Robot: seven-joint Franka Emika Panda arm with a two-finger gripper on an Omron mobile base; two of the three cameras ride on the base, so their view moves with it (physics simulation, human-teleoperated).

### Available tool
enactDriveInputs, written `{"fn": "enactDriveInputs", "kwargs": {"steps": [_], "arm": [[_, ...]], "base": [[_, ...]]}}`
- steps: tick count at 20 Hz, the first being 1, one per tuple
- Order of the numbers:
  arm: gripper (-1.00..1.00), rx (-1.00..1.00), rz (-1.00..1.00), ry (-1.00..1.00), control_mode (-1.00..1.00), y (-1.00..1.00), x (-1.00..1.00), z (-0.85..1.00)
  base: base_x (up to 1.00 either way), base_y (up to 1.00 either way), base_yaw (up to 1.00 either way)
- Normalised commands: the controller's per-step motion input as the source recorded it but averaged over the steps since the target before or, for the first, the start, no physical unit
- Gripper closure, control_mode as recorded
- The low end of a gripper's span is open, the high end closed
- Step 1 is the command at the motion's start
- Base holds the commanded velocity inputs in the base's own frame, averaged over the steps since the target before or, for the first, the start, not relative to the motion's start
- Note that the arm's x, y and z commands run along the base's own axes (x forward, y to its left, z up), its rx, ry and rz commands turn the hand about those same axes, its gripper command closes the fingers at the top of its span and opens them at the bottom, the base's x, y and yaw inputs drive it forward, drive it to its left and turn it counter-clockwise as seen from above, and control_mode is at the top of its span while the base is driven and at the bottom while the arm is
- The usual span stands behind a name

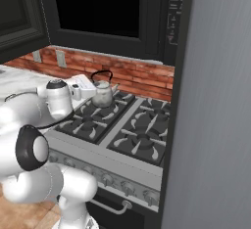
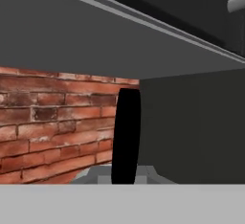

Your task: Pick the kettle from the cabinet and place it on a stove burner. Then pick the pot from the counter and place it on another stove burner. Finally, turn both burners on.

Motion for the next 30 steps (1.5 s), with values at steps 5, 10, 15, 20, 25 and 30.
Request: {"fn": "enactDriveInputs", "kwargs": {"steps": [5,10,15,20,25,30], "arm": [[1.0,0.0,0.0,0.01,-1.0,0.0,0.04,-0.02],[1.0,0.0,0.0,0.0,-1.0,0.0,0.26,-0.08],[1.0,0.0,0.0,0.0,-1.0,0.0,0.36,-0.06],[1.0,0.0,0.0,0.0,-1.0,0.04,0.41,-0.1],[1.0,0.0,0.0,0.0,-1.0,0.1,0.37,-0.17],[1.0,0.0,0.0,-0.01,-1.0,0.12,0.37,-0.17]], "base": [[0.0,0.0,0.0],[0.0,0.0,0.0],[0.0,0.0,0.0],[0.0,0.0,0.0],[0.0,0.0,0.0],[0.0,0.0,0.0]]}}
